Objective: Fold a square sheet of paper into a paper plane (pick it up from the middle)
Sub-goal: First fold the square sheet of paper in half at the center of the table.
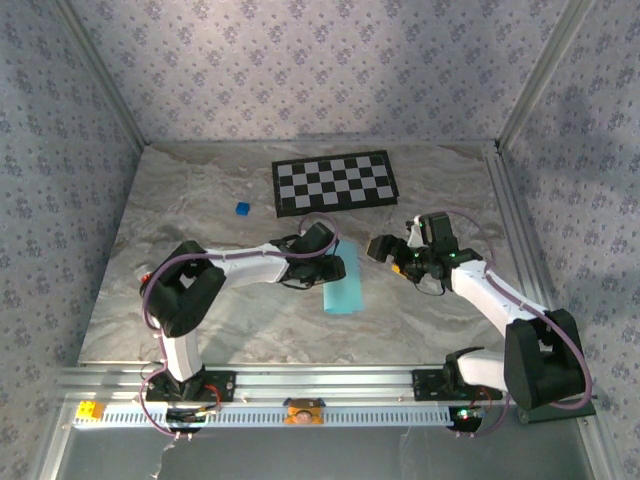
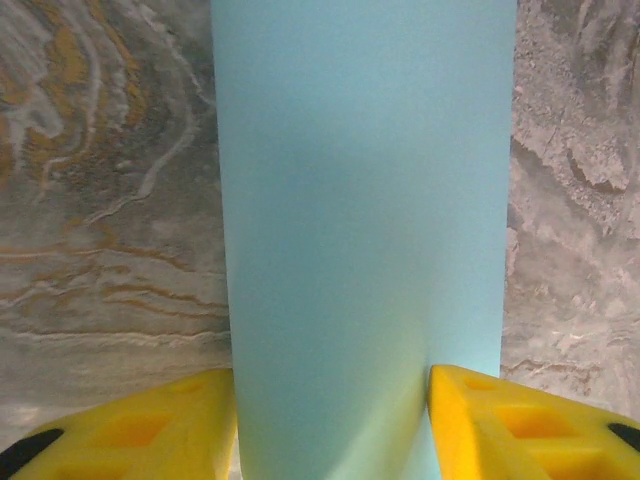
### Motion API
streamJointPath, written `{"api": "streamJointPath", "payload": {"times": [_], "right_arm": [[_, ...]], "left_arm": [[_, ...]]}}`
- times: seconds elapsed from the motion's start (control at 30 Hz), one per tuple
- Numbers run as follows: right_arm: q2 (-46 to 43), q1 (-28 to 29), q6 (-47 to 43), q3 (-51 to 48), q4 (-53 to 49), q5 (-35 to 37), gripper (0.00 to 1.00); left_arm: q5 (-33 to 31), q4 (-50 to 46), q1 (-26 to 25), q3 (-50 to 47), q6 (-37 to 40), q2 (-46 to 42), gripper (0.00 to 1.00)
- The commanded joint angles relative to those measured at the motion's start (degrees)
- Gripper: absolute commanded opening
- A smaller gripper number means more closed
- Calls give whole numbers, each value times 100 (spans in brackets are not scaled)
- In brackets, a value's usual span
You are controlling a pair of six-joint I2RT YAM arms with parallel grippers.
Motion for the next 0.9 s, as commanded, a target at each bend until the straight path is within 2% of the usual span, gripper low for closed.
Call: {"api": "streamJointPath", "payload": {"times": [0.0,0.17,0.87], "right_arm": [[38,27,-63,-36,150,-183,95],[45,65,-57,-87,265,-263,95],[87,98,-136,-70,132,-229,96]], "left_arm": [[-250,-174,-10,11,133,-361,52],[-317,-106,6,-138,150,-491,52],[-67,-468,185,-26,573,-92,50]]}}
